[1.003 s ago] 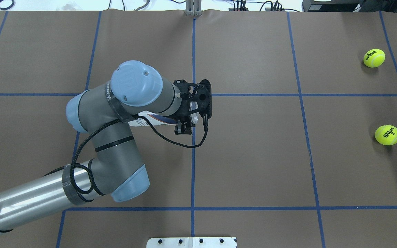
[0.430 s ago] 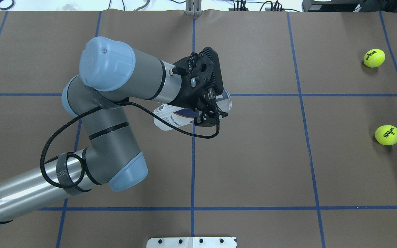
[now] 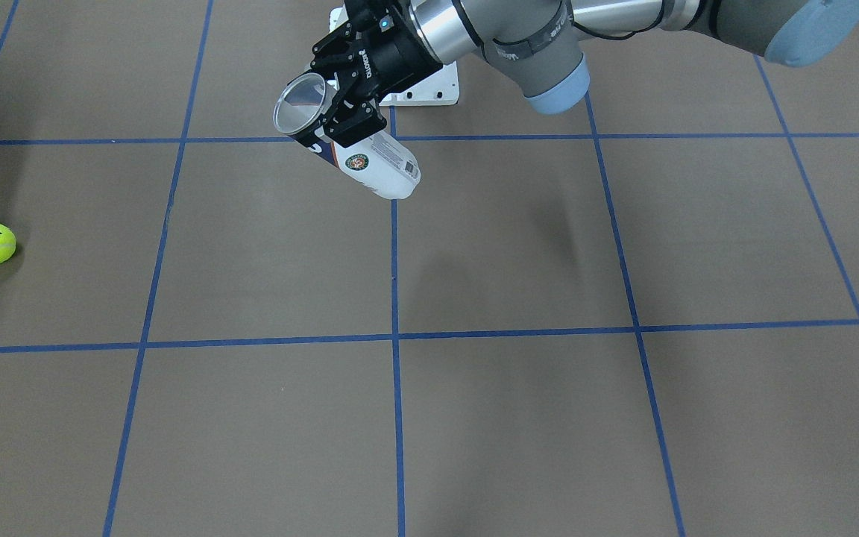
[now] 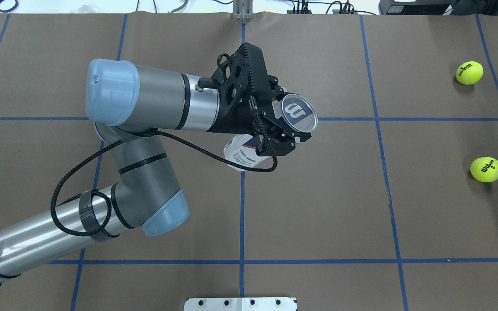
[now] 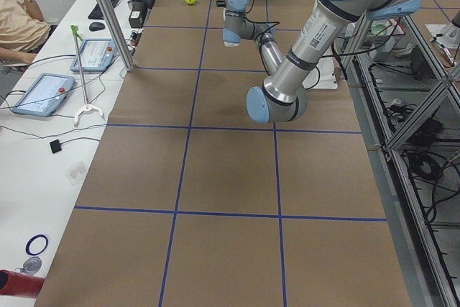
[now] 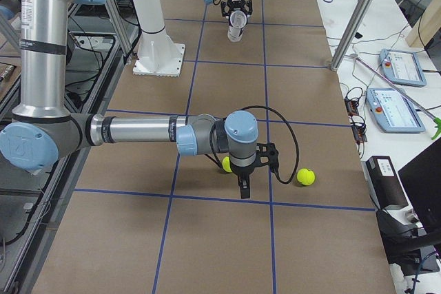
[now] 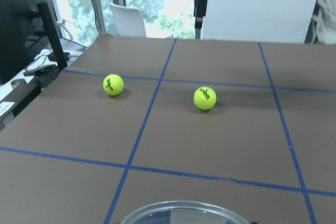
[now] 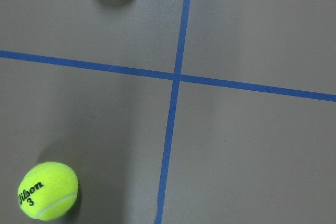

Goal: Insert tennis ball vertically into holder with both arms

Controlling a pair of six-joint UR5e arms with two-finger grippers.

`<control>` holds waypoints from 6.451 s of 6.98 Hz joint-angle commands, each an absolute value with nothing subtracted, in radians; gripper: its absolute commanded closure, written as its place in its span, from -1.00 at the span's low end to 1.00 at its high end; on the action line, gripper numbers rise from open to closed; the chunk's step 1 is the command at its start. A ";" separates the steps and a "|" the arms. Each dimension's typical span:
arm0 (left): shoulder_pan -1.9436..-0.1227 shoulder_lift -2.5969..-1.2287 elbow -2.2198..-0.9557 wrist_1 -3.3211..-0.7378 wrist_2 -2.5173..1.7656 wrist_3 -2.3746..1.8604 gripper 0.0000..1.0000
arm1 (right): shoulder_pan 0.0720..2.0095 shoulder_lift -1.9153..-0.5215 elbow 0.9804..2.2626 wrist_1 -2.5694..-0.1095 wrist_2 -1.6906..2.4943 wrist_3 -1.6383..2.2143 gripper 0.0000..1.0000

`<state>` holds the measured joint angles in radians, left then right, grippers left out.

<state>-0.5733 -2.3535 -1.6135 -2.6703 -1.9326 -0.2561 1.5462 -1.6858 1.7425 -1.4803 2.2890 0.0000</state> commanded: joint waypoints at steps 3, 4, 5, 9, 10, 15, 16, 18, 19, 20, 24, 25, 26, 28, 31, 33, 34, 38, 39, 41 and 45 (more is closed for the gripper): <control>-0.523 -2.381 -1.300 -3.351 -1.677 -0.364 -0.42 | 1.546 -1.683 1.744 -1.479 2.330 -0.006 -0.99; -0.479 -2.375 -1.236 -3.461 -1.593 -0.362 -0.42 | 1.546 -1.683 1.749 -1.477 2.338 -0.008 -0.99; -0.466 -2.384 -1.157 -3.575 -1.528 -0.362 -0.42 | 1.546 -1.681 1.752 -1.477 2.339 -0.008 -0.99; -0.468 -2.378 -1.053 -3.622 -1.474 -0.354 -0.39 | 1.546 -1.681 1.752 -1.477 2.339 -0.002 -0.99; -0.468 -2.378 -1.014 -3.622 -1.474 -0.353 -0.40 | 1.546 -1.681 1.753 -1.477 2.339 -0.002 -0.99; -0.465 -2.376 -0.983 -3.629 -1.473 -0.359 -0.61 | 1.546 -1.681 1.755 -1.477 2.341 -0.002 -0.99; -0.466 -2.376 -0.980 -3.629 -1.473 -0.359 -0.61 | 1.546 -1.683 1.759 -1.479 2.341 0.000 -0.99; -0.466 -2.372 -0.980 -3.629 -1.473 -0.359 -0.61 | 1.546 -1.675 1.772 -1.477 2.352 0.079 -0.99; -0.466 -2.372 -0.980 -3.631 -1.473 -0.359 -0.61 | 1.545 -1.674 1.798 -1.476 2.353 0.177 -0.99; -0.466 -2.372 -0.980 -3.631 -1.471 -0.359 -0.61 | 1.530 -1.675 1.827 -1.476 2.355 0.255 -0.98; -0.466 -2.372 -0.983 -3.631 -1.471 -0.360 -0.61 | 1.295 -1.816 1.848 -1.044 2.243 0.740 -0.98; -0.466 -2.373 -0.985 -3.631 -1.471 -0.360 -0.61 | 1.243 -1.827 1.847 -1.007 2.205 0.800 -0.98; -0.466 -2.372 -0.985 -3.631 -1.471 -0.360 -0.61 | 1.191 -1.848 1.844 -0.962 2.154 0.845 -0.98; -0.466 -2.373 -0.985 -3.631 -1.471 -0.360 -0.61 | 1.073 -1.848 1.794 -0.861 2.045 0.935 -0.99; -0.466 -2.373 -0.986 -3.631 -1.471 -0.360 -0.61 | 1.011 -1.842 1.684 -0.650 1.993 1.006 -0.99; -0.465 -2.373 -0.986 -3.631 -1.471 -0.360 -0.61 | 0.976 -1.844 1.681 -0.652 1.987 1.009 -0.99; -0.465 -2.373 -0.985 -3.631 -1.471 -0.360 -0.61 | 0.947 -1.847 1.671 -0.653 1.956 1.005 -0.99; -0.465 -2.373 -0.986 -3.631 -1.471 -0.360 -0.61 | 0.888 -1.848 1.654 -0.658 1.879 0.986 0.27; -0.466 -2.373 -0.986 -3.631 -1.471 -0.360 -0.61 | 0.888 -1.848 1.655 -0.658 1.879 0.980 0.87; -0.466 -2.372 -0.985 -3.631 -1.473 -0.360 -0.61 | 0.893 -1.835 1.680 -0.664 1.897 0.980 1.00; -0.468 -2.367 -0.979 -3.640 -1.473 -0.360 -0.74 | 0.954 -1.729 1.862 -0.934 1.980 0.983 1.00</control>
<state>-0.4667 -2.3682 -0.9824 -3.6376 -1.4726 -0.3605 0.9425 -1.7683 1.8221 -0.8671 1.9632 0.9809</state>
